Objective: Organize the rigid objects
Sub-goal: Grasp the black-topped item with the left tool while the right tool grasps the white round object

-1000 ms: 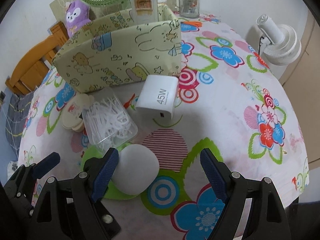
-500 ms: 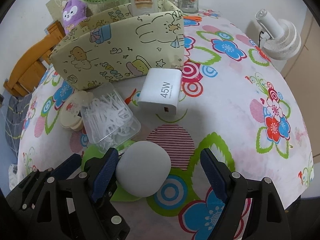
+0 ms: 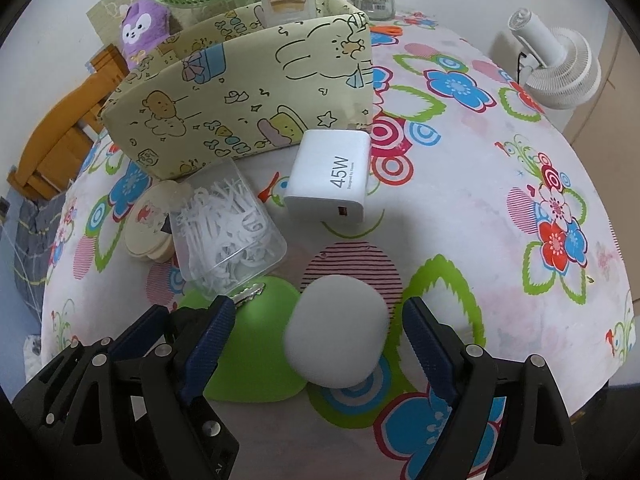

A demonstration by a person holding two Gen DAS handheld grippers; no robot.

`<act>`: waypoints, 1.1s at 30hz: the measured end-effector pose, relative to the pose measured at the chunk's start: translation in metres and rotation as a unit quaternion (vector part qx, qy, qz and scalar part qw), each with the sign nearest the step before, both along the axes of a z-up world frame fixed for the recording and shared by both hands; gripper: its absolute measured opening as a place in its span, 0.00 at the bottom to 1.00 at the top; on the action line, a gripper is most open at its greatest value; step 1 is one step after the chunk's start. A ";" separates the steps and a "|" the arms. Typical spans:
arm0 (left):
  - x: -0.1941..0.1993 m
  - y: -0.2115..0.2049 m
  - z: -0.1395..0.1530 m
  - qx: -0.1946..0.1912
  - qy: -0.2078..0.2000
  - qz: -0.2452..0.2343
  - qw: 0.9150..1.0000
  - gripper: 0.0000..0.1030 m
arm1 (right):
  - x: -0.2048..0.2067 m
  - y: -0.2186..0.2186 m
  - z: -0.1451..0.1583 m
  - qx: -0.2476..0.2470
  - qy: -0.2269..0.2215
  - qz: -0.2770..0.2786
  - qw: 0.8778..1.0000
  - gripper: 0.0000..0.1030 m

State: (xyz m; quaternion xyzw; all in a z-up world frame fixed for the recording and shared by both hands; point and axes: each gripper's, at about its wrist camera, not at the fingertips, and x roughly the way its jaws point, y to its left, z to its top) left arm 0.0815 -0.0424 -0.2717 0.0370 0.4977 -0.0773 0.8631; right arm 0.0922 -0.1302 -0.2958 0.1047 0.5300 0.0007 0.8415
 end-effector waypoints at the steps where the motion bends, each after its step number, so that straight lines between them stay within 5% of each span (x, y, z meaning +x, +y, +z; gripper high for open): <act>1: 0.000 0.000 0.000 0.001 0.000 0.000 1.000 0.36 | 0.000 0.001 0.000 0.000 0.000 0.000 1.000 0.86; 15: 0.001 0.003 0.000 0.006 0.002 0.014 1.000 0.35 | 0.001 -0.008 -0.008 0.004 0.020 -0.031 0.999 0.85; 21: 0.005 -0.001 0.001 -0.001 0.009 0.020 1.000 0.35 | 0.004 -0.010 -0.003 -0.004 0.020 -0.026 0.999 0.52; 33: 0.005 -0.013 0.010 -0.017 0.013 0.021 1.000 0.35 | -0.001 -0.021 0.012 -0.030 0.008 -0.028 0.999 0.52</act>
